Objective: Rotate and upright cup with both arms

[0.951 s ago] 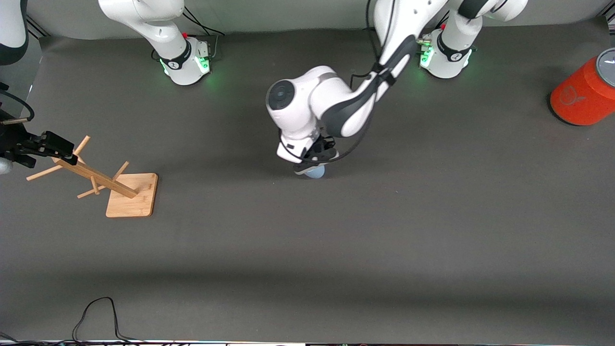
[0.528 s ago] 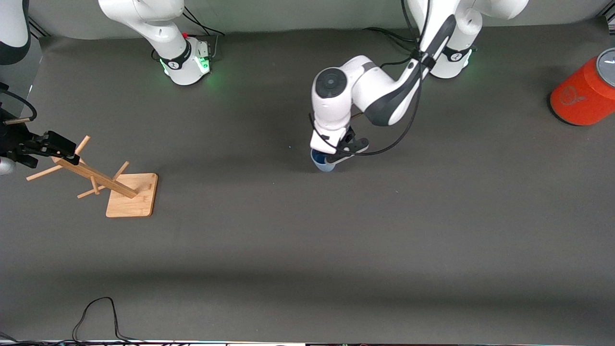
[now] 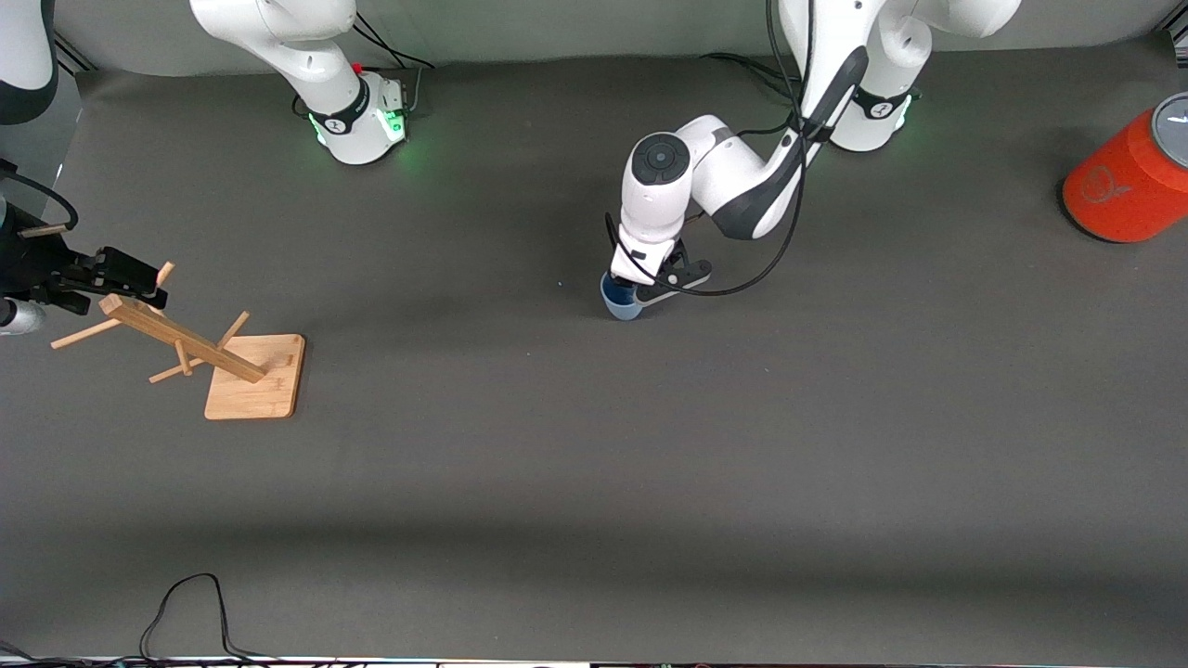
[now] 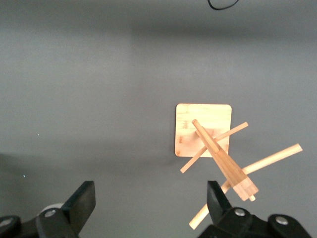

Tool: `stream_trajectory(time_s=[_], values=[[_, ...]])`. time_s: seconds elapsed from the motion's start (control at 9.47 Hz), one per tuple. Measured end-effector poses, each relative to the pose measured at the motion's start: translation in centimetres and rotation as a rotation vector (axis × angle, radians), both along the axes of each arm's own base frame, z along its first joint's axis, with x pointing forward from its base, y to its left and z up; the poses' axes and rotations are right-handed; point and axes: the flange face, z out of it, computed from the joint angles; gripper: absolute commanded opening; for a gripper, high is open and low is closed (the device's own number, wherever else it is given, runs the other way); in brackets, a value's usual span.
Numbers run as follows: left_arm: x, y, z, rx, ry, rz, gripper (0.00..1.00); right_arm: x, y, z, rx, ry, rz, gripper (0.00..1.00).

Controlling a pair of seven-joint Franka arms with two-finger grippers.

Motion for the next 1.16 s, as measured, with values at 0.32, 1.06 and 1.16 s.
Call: stream_trajectory(time_s=[0.32, 1.06, 1.16], values=[[-0.9, -0.7, 0.2, 0.011, 0.007, -0.022, 1.0, -0.2, -0.3, 0.0, 0.001, 0.01, -0.008, 1.0], [9.8, 13.4, 17.3, 0.122, 0.04, -0.191, 1.0, -0.3, -0.5, 0.5, 0.0, 0.001, -0.013, 1.0], [11.1, 17.7, 19.8, 0.114, 0.061, -0.226, 1.0, -0.4, -0.5, 0.6, 0.0, 0.0, -0.013, 1.0]])
